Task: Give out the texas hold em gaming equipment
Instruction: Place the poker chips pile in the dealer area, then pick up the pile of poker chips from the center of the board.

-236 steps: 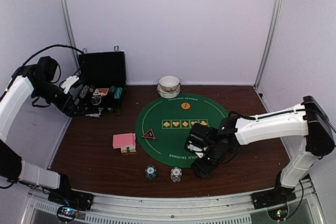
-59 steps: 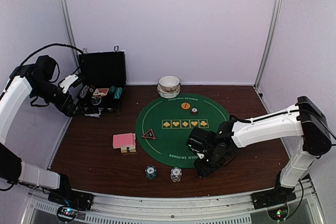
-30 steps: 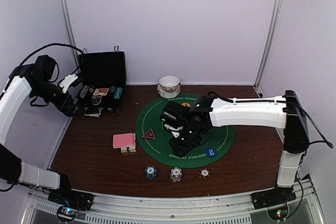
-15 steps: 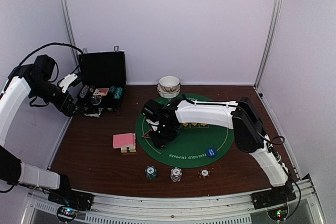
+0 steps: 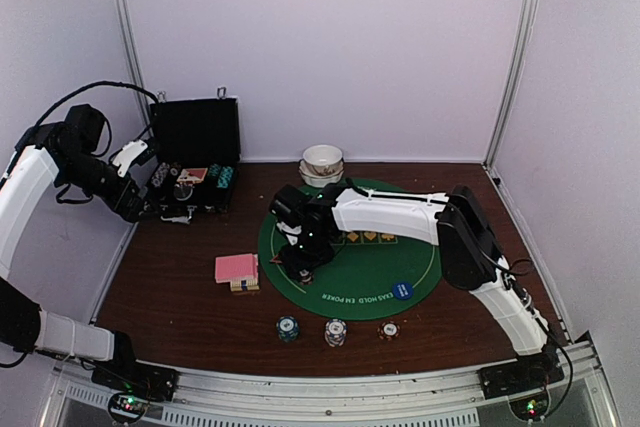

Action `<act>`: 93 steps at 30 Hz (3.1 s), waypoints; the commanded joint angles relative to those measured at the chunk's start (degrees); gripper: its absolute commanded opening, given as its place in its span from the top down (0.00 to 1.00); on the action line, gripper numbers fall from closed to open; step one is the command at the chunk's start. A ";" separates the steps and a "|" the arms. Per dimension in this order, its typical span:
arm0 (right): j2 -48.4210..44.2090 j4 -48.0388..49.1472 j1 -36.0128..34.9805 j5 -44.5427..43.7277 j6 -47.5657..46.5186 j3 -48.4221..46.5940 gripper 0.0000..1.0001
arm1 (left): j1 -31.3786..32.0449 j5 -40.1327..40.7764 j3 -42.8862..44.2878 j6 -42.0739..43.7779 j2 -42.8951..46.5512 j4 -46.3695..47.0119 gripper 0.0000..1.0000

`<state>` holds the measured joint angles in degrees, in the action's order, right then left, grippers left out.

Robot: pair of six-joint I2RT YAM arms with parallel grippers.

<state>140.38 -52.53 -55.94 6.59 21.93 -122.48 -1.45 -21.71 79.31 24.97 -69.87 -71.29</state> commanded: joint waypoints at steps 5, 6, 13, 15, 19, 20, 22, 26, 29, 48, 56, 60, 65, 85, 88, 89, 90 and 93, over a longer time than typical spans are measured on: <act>-1.48 -1.61 0.46 -0.83 -1.49 0.95 0.41 | -0.37 -0.57 1.12 0.17 0.57 0.56 0.02; -1.94 -1.20 0.40 -0.60 -1.46 1.64 0.43 | -0.41 -0.53 1.11 0.17 0.60 0.54 0.03; -5.28 -0.60 -0.13 -0.86 -1.66 5.02 0.45 | -0.46 -0.17 1.11 0.25 0.93 0.61 0.02; -6.30 -0.79 -0.13 -1.36 -1.84 5.27 0.44 | -0.39 0.00 1.11 0.25 0.88 0.49 0.03; -8.13 -2.73 -0.13 -1.57 -2.39 3.98 0.29 | -0.34 -0.08 1.07 0.21 1.00 0.53 0.02; -8.88 -3.46 -0.13 -1.77 -2.48 3.99 0.26 | -0.36 -0.06 1.03 0.24 1.11 0.49 0.02; -11.54 -4.73 -0.13 -2.71 -2.43 5.38 0.22 | -0.40 0.00 1.10 0.25 1.08 0.42 0.02; -20.19 -3.95 -0.13 -3.56 -1.18 15.04 0.19 | -0.44 -0.05 1.18 0.36 1.01 0.40 0.02; -27.58 -3.56 -0.13 -4.30 0.70 24.47 0.18 | -0.40 -0.21 1.34 0.34 0.82 0.43 0.03; -42.82 2.81 -6.19 -2.35 11.64 57.87 0.14 | -0.44 -0.33 1.85 0.03 0.88 0.03 0.03; -39.55 5.14 -6.94 -2.45 11.23 58.14 0.18 | -0.43 -0.40 2.17 0.08 0.83 -0.26 0.02; -38.51 5.21 -6.95 -3.04 10.86 58.66 0.20 | -0.41 -0.37 2.25 0.08 0.88 -0.35 0.03; -38.04 5.89 -6.91 -2.74 10.76 59.89 0.25 | -0.42 -0.50 2.39 -0.09 0.75 -0.40 0.02; -39.44 5.22 -6.91 -1.63 10.55 60.33 0.59 | -0.39 -0.49 3.05 -0.10 0.50 -0.78 0.02; -40.62 3.58 -6.92 -1.75 10.20 59.26 0.61 | -0.36 -0.61 2.85 -0.18 0.52 -0.72 0.02; -40.95 2.70 -6.95 -1.69 10.04 58.49 0.61 | -0.39 -0.65 2.87 -0.12 0.48 -0.77 0.02; -41.43 1.82 -6.90 -1.67 9.91 57.84 0.62 | -0.39 -0.58 2.86 -0.10 0.47 -0.75 0.02; -42.92 -1.04 -6.88 -2.07 9.19 55.50 0.63 | -0.35 -0.38 2.91 -0.02 0.46 -0.71 0.02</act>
<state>101.36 -48.88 -62.65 5.76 32.32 -63.24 -1.45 -21.67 80.90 24.95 -69.78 -72.14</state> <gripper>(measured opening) 0.409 0.976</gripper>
